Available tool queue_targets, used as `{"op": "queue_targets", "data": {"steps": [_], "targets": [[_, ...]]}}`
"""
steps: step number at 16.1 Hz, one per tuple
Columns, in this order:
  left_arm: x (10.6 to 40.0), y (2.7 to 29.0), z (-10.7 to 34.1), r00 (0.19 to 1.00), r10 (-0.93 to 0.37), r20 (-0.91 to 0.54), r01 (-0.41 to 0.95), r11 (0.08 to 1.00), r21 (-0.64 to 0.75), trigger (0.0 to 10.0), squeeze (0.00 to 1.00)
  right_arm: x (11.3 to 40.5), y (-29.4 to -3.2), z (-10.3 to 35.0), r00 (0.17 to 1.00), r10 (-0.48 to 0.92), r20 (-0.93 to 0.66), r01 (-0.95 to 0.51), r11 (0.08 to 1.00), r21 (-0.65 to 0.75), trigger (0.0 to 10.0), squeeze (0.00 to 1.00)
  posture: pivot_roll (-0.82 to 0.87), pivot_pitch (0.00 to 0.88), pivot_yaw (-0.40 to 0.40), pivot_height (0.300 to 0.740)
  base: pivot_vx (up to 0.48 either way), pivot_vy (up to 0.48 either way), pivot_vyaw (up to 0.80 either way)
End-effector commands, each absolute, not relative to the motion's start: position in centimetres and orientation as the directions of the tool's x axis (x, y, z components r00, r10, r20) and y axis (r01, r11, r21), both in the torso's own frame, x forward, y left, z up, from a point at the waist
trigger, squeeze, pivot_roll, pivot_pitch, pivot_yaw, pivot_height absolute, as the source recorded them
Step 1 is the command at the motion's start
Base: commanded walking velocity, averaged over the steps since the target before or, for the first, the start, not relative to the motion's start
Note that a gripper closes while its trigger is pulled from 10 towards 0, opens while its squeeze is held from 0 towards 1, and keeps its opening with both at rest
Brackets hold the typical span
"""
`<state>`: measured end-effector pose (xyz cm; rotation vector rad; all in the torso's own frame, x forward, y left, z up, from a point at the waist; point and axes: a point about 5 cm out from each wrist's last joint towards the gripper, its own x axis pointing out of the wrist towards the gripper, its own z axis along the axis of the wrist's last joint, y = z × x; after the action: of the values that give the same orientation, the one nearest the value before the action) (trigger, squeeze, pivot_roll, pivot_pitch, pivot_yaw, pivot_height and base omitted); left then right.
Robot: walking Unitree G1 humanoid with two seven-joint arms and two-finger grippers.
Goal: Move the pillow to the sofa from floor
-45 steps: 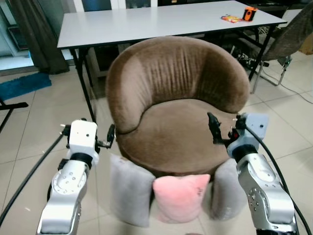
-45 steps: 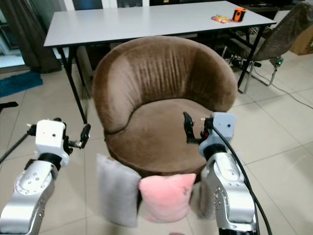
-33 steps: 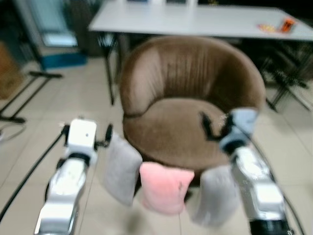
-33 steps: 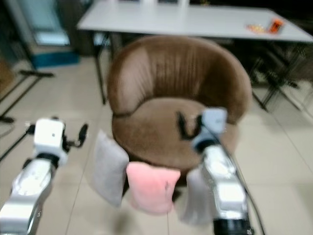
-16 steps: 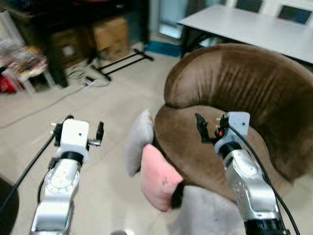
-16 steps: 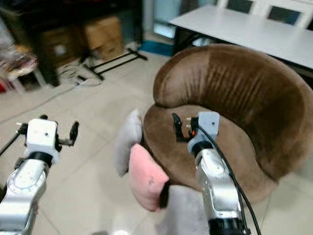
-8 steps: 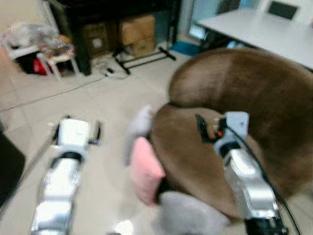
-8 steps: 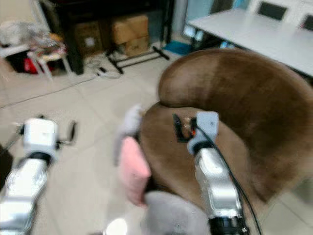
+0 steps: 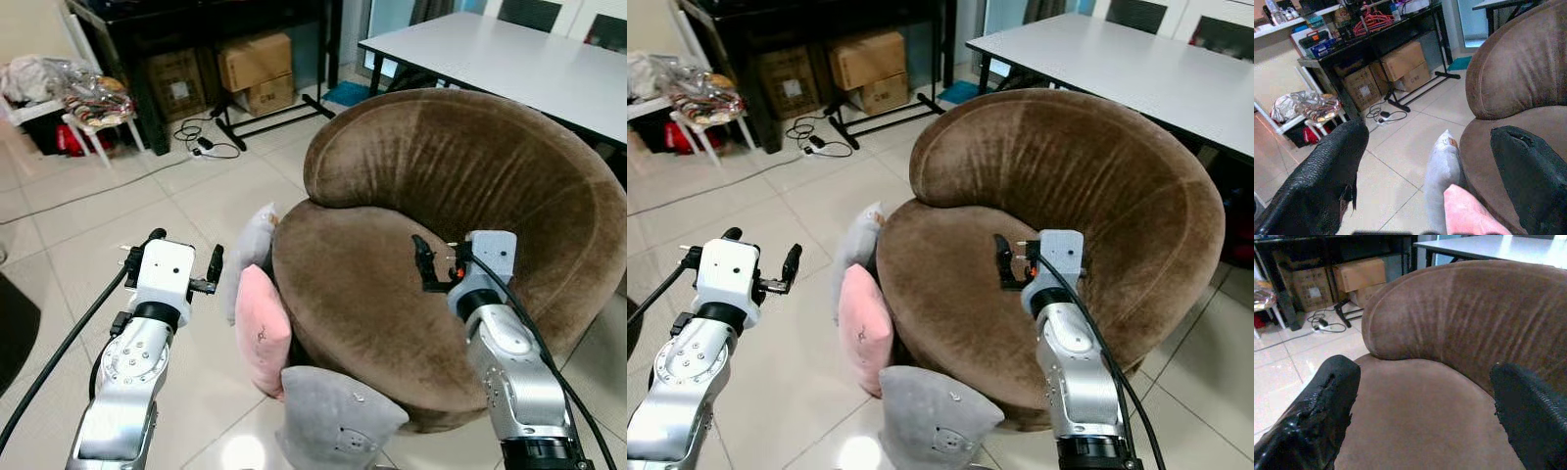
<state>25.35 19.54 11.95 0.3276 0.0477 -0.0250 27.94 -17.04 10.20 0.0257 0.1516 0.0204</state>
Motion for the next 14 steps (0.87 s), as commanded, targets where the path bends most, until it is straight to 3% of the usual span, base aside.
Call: {"op": "queue_targets", "data": {"steps": [1, 7, 11, 14], "targets": [[25.55, 19.57, 11.99, 0.998, -0.021, -0.054, 0.037, 0.947, 0.318, 10.0, 0.00, 28.05, -16.72, 10.46, 0.989, 0.030, -0.148, -0.027, 0.999, 0.025, 10.0, 0.00, -0.04, 0.000, 0.011, 0.740, 0.000, 0.000, 0.00], [25.13, 20.19, 11.49, 0.997, 0.020, -0.070, 0.001, 0.959, 0.284, 10.0, 0.00, 27.87, -16.35, 10.24, 0.986, 0.053, -0.160, -0.049, 0.998, 0.031, 10.0, 0.00, -0.04, 0.000, 0.003, 0.740, 0.000, 0.000, 0.00], [25.09, 20.19, 11.41, 0.997, 0.022, -0.075, 0.000, 0.960, 0.278, 10.0, 0.00, 27.88, -16.35, 10.10, 0.984, 0.056, -0.168, -0.051, 0.998, 0.030, 10.0, 0.00, -0.04, 0.000, 0.002, 0.740, -0.321, 0.000, 0.00], [25.11, 20.33, 11.36, 0.997, 0.026, -0.074, -0.003, 0.952, 0.305, 10.0, 0.00, 27.94, -16.30, 10.09, 0.984, 0.057, -0.167, -0.053, 0.998, 0.026, 10.0, 0.00, -0.04, 0.000, 0.002, 0.740, 0.000, 0.000, 0.00]]}}
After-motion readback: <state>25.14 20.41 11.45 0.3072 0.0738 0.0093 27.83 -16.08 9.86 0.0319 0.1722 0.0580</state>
